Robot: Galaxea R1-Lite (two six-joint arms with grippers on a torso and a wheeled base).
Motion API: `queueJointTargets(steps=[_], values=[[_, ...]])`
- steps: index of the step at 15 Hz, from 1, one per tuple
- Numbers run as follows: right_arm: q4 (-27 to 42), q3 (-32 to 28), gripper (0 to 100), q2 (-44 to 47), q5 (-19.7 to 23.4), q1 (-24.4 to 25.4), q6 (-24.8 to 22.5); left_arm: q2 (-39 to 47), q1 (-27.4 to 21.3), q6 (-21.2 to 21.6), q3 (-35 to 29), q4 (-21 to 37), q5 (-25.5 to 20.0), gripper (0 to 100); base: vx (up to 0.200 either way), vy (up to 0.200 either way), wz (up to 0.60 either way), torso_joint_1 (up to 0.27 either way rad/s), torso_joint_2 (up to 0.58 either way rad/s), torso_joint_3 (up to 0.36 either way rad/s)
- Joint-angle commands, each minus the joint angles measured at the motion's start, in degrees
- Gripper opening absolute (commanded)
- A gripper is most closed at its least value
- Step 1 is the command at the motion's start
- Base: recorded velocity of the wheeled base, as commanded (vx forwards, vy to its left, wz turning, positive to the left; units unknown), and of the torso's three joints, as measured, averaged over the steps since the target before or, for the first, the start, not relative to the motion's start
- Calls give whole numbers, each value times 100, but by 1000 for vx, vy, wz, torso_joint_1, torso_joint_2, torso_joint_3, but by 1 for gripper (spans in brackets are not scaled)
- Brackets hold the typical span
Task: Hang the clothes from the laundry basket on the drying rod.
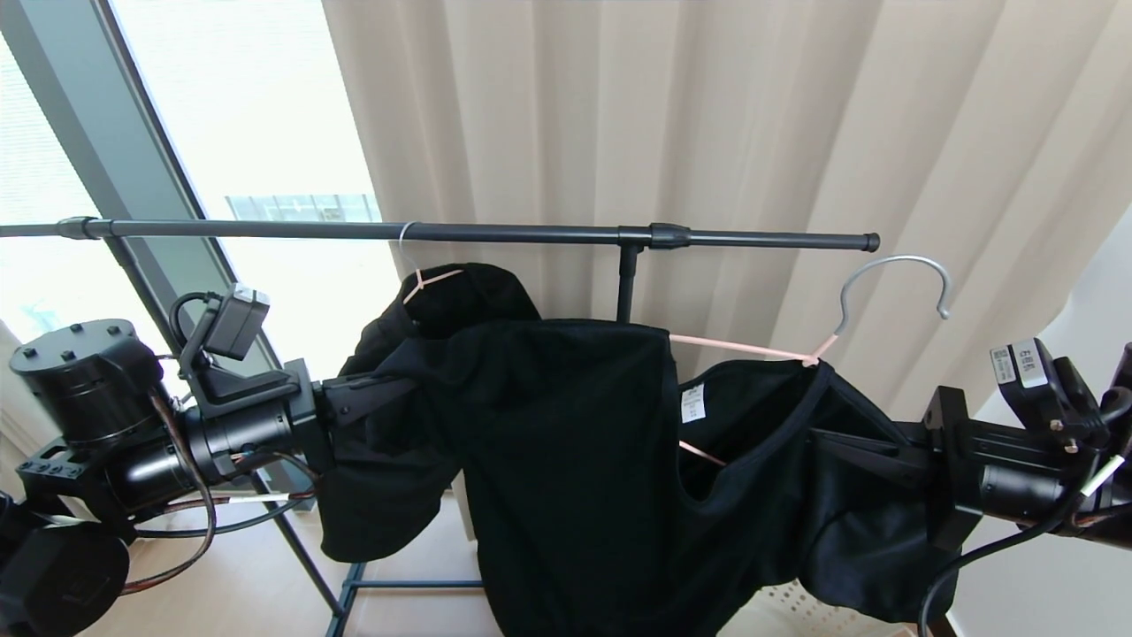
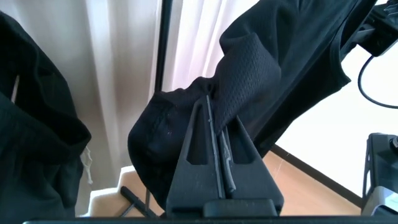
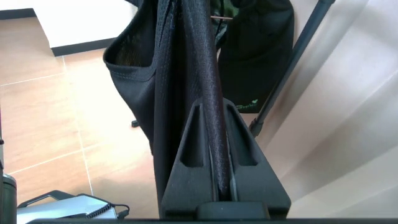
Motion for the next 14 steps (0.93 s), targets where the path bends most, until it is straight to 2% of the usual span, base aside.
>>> queueJointTargets(steps=[1, 2, 3, 10, 12, 14], values=[[-3, 2, 0, -10, 2, 0, -2, 91, -7, -14, 108, -120, -4, 0, 0, 0, 0, 0, 0, 0], [-3, -7, 0, -10, 2, 9, -2, 117, -7, -23, 99, -181, -4, 0, 0, 0, 0, 0, 0, 0], [-3, 2, 0, -1, 2, 9, -2, 117, -7, -23, 108, -208, -13, 100, 0, 0, 0, 0, 0, 0], [-3, -16, 0, 26, 2, 9, -2, 135, 2, 3, 160, -322, -22, 100, 0, 0, 0, 0, 0, 0], [6, -7, 0, 34, 2, 9, -2, 117, -7, -49, 178, -533, -57, 100, 0, 0, 0, 0, 0, 0], [6, 11, 0, 17, 2, 35, -2, -85, -86, -67, 125, -410, -57, 100, 0, 0, 0, 0, 0, 0]])
